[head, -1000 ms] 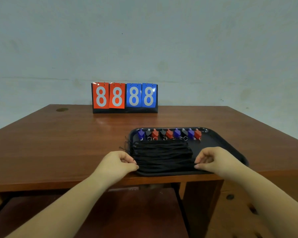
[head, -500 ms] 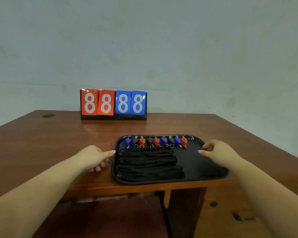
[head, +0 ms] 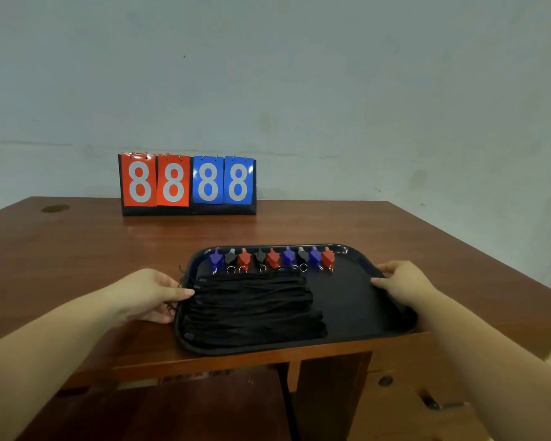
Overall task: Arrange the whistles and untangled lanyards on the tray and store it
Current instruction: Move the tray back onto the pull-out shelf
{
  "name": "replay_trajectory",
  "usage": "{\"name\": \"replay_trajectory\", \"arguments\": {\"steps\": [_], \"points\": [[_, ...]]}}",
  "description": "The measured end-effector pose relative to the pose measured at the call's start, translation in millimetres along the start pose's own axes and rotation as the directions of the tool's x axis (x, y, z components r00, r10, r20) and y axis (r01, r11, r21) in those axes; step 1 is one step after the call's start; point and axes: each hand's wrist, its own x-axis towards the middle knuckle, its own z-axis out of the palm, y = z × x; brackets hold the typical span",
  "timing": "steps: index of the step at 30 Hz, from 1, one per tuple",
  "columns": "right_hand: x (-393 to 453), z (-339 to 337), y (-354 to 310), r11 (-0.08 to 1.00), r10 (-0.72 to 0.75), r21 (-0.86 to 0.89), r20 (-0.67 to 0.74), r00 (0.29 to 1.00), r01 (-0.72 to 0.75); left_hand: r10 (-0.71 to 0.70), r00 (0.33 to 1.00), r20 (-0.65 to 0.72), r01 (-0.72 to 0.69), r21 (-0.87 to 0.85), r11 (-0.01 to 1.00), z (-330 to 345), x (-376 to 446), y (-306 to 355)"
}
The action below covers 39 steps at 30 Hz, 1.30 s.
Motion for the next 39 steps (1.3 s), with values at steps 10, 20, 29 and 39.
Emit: {"name": "replay_trajectory", "arguments": {"steps": [10,20,29,39], "points": [[-46.5,-3.2,-39.5,0.989,-0.041,0.139,-0.098,0.994,0.054,0.073,0.997,-0.027,-0.073,-0.001,0.997,-46.3,-33.1,-8.2],[-140.0,6.0,-95.2,0.985,-0.139,0.095,-0.068,0.988,0.145,0.119,0.993,-0.023,-0.12,-0.048,0.992,-121.0,-118.0,-53.5],[-234.3,38.4,-97.3,0.979,-0.156,0.129,-0.039,0.987,0.16,0.123,0.992,-0.015,-0.123,-0.039,0.992,-151.0,-199.6,-109.5],[-289.4,57.6,-84.5,0.975,-0.184,0.135,0.032,0.982,0.178,0.105,0.994,-0.011,-0.105,0.021,0.994,-147.3,-264.3,-161.3]]}}
